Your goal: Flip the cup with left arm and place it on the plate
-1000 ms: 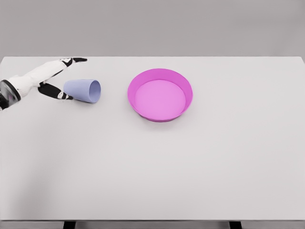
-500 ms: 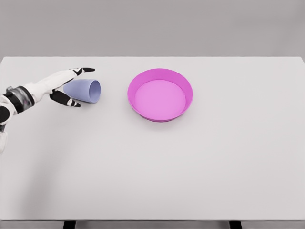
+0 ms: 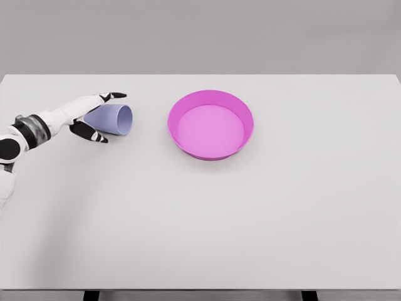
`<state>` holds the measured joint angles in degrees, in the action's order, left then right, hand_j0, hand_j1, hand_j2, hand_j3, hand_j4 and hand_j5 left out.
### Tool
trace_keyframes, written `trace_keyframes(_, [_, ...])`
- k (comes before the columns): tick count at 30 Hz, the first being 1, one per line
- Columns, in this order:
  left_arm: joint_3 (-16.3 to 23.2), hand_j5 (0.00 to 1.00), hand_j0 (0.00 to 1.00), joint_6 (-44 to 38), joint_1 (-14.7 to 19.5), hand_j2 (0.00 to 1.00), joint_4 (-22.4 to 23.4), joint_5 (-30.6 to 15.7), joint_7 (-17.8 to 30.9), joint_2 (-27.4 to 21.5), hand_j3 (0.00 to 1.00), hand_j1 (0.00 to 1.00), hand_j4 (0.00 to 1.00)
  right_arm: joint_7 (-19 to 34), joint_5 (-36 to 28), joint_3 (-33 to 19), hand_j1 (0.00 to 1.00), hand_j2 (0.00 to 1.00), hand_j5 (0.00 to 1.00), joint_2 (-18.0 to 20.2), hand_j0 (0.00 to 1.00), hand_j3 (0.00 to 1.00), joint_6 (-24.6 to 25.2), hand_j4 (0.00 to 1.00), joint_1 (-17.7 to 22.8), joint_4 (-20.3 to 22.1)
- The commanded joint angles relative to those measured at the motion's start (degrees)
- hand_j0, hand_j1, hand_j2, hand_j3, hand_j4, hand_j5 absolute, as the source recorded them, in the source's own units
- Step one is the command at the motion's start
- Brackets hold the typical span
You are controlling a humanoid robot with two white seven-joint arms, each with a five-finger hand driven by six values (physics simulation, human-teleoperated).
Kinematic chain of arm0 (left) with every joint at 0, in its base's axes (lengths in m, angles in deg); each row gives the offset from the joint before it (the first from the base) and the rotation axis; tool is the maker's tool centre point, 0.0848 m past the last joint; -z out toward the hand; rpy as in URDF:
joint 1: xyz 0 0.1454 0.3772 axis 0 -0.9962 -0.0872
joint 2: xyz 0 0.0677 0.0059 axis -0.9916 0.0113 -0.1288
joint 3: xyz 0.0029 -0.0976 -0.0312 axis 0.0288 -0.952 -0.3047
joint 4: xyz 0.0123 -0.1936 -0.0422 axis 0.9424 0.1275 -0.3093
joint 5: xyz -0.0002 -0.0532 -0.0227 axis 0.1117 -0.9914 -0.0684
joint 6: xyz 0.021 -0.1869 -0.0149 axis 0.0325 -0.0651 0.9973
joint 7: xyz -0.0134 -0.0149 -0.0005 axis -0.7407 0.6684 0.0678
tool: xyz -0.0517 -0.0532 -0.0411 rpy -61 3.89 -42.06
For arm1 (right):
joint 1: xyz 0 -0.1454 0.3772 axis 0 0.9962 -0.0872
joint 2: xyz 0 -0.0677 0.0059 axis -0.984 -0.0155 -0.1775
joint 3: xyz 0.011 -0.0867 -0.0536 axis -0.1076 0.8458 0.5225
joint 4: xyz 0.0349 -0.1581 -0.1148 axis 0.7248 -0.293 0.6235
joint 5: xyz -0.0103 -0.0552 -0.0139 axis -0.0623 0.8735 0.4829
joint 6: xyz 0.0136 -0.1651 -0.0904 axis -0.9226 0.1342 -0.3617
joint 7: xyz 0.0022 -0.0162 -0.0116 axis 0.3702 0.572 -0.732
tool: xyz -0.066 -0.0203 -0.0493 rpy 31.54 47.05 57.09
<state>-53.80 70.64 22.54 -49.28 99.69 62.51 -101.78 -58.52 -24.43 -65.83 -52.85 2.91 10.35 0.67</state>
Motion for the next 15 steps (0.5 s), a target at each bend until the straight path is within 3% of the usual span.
trace_keyframes(1, [0.02,1.0,1.0,-0.08,0.0,1.0,0.04,-0.22,-0.03,0.29,1.0,1.0,1.0,0.01,0.0,0.0,1.0,1.0,1.0,0.0,1.0,1.0,-0.06,1.0,0.0,-0.04])
trace_keyframes(5, [0.02,1.0,1.0,-0.17,0.62,1.0,0.04,1.98,-0.03,1.34,1.0,1.0,1.0,0.01,0.0,0.0,1.0,1.0,1.0,0.0,1.0,1.0,-0.06,1.0,0.0,-0.04])
trace_keyframes(15, [0.54,1.0,1.0,0.18,0.7,1.0,0.04,2.16,-0.03,1.25,1.0,1.0,1.0,0.01,0.0,0.0,1.0,1.0,1.0,0.0,1.0,1.0,-0.06,1.0,0.0,0.05])
